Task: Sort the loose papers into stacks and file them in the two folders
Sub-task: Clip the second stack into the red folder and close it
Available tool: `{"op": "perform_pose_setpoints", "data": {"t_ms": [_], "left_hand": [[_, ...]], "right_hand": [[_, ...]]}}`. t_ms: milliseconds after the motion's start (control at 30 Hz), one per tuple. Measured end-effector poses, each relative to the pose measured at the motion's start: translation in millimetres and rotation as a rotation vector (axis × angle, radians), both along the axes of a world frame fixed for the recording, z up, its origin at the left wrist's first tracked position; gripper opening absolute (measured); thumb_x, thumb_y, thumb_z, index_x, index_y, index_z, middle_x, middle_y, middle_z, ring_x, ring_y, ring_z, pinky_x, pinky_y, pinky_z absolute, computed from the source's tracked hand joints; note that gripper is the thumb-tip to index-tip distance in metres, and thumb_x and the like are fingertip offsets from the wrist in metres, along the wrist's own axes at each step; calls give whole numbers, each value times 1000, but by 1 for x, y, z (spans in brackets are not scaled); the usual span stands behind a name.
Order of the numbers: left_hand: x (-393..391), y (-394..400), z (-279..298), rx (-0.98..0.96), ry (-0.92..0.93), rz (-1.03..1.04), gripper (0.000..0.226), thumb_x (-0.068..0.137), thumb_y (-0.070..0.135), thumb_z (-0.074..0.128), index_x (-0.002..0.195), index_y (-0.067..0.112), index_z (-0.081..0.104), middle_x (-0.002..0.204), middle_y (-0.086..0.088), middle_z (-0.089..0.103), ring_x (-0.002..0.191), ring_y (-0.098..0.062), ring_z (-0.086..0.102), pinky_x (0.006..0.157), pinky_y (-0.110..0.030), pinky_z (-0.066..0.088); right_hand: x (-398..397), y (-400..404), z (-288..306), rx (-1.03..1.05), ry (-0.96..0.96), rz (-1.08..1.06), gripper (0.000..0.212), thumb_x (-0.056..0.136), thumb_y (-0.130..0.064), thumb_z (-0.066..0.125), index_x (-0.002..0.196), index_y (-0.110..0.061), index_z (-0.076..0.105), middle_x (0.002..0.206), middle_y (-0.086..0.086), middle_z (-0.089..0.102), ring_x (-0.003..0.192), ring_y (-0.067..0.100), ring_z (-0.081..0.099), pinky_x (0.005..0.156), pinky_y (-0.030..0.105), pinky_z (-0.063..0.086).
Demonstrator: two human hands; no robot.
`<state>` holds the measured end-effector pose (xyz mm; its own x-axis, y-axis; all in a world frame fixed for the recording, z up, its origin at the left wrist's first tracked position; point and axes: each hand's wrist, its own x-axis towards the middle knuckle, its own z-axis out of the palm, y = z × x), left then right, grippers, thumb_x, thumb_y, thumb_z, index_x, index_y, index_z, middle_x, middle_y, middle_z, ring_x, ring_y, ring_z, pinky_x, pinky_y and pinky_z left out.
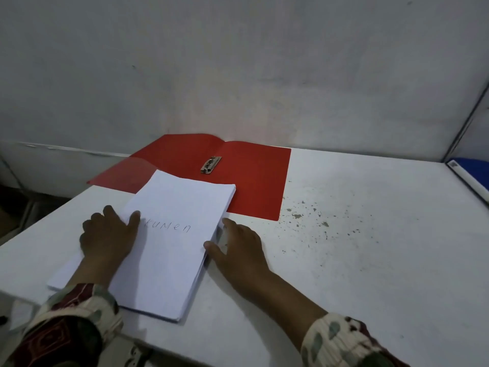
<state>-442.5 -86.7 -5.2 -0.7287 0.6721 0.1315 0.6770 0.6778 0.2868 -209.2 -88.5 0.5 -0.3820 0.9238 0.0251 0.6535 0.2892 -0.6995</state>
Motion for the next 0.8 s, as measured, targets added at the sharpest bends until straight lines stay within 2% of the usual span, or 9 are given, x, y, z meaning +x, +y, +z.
{"op": "perform_pose_setpoints", "data": {"t_ms": [133, 300, 467, 567, 667, 800], "left_hand": [[3, 12, 0, 26, -3, -37, 62, 89, 43, 50, 122, -9, 44, 124, -30, 50, 114, -46, 46, 96, -48, 39], [15, 16, 6, -19, -125, -75, 71, 81, 48, 61, 122, -8, 47, 126, -28, 52, 116, -44, 48, 95, -44, 40], [27, 20, 20, -59, -305, -116, 71, 73, 40, 74, 115, -11, 51, 122, -26, 56, 111, -40, 53, 81, -36, 39], [37, 18, 23, -71, -363, -187, 62, 75, 34, 74, 115, -8, 53, 123, -23, 56, 112, -38, 53, 82, -36, 39], [51, 14, 25, 0, -298, -282, 56, 81, 28, 69, 124, 0, 48, 130, -20, 53, 117, -37, 50, 93, -39, 39], [65, 8, 28, 150, -420, -389, 46, 87, 18, 61, 128, 4, 45, 130, -18, 53, 116, -36, 50, 89, -37, 37]], "right_hand": [[-4, 3, 4, -60, 37, -31, 67, 89, -46, 52, 144, -24, 21, 148, -2, 34, 135, 20, 31, 114, 37, 23], [2, 5, 6, -100, 64, -112, 76, 86, -36, 61, 145, -22, 16, 146, 1, 33, 133, 23, 31, 111, 35, 28], [22, 8, 8, -96, 54, -135, 78, 85, -32, 63, 145, -20, 15, 146, 2, 32, 134, 23, 28, 110, 35, 27], [33, 5, 7, -77, 32, -129, 79, 85, -34, 62, 146, -18, 14, 147, 2, 32, 135, 24, 26, 110, 34, 25], [41, 2, 6, -77, 33, -122, 82, 84, -36, 63, 146, -17, 13, 146, 3, 33, 134, 24, 28, 109, 34, 26], [54, 0, 8, -90, 91, -130, 81, 84, -30, 64, 145, -17, 14, 143, 5, 34, 132, 25, 30, 106, 33, 31]]}}
